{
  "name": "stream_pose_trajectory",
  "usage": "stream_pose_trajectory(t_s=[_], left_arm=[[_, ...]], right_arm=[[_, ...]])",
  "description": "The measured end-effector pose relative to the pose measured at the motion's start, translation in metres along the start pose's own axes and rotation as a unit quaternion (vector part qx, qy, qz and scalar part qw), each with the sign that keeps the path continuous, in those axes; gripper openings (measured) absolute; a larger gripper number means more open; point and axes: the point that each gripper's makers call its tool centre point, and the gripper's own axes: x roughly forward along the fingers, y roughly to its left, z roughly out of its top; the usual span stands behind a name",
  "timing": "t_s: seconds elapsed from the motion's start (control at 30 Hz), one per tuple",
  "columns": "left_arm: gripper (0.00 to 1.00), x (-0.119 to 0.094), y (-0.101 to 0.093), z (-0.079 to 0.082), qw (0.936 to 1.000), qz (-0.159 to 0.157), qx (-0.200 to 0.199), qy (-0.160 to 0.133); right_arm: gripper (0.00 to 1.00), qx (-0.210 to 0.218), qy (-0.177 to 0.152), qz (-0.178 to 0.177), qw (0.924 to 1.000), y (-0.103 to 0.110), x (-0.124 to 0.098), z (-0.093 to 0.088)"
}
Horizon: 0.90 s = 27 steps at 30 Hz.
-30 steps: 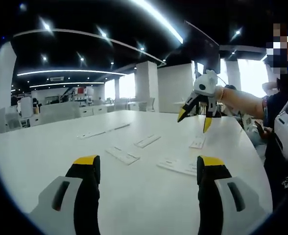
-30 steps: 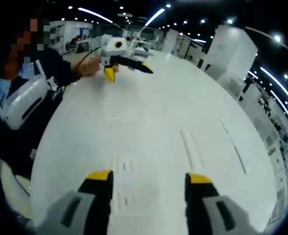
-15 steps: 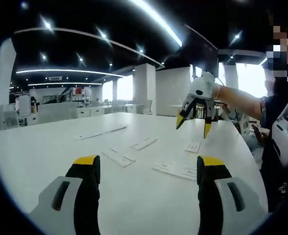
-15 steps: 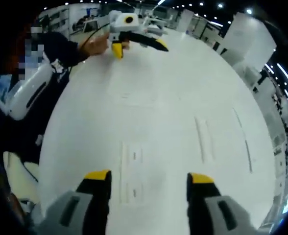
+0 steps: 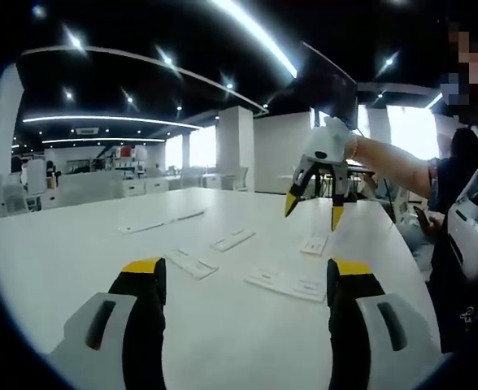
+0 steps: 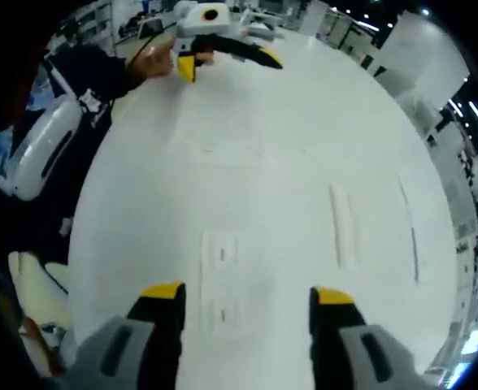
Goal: Locate the socket holder cover, grip the socket holder cover, clip it into the socket holder slot.
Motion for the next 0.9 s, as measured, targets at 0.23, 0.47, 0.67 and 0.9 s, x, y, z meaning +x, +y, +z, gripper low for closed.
stream_pose_trajectory(t_s=[0.23,0.47,0.67,0.9], left_arm=[[0.8,-0.002,-0.002,-0.001,1.0,-0.002,0.0,0.0],[0.8,-0.003,-0.003,-0.001,1.0,-0.001,0.001,-0.002],[0.81,-0.003,-0.003,-0.001,1.0,-0.002,0.004,-0.002],[0.81,-0.004,-0.002,-0.002,1.0,0.0,0.005,-0.002]], right_arm=[[0.62,0.0,0.028,0.013,0.9995,0.006,0.002,-0.001],[0.62,0.0,0.049,0.022,0.9986,0.01,0.005,0.001],[0.62,0.003,0.073,0.041,0.9965,0.023,0.011,-0.003],[0.61,0.005,0.095,0.058,0.9938,0.031,0.021,-0.007]])
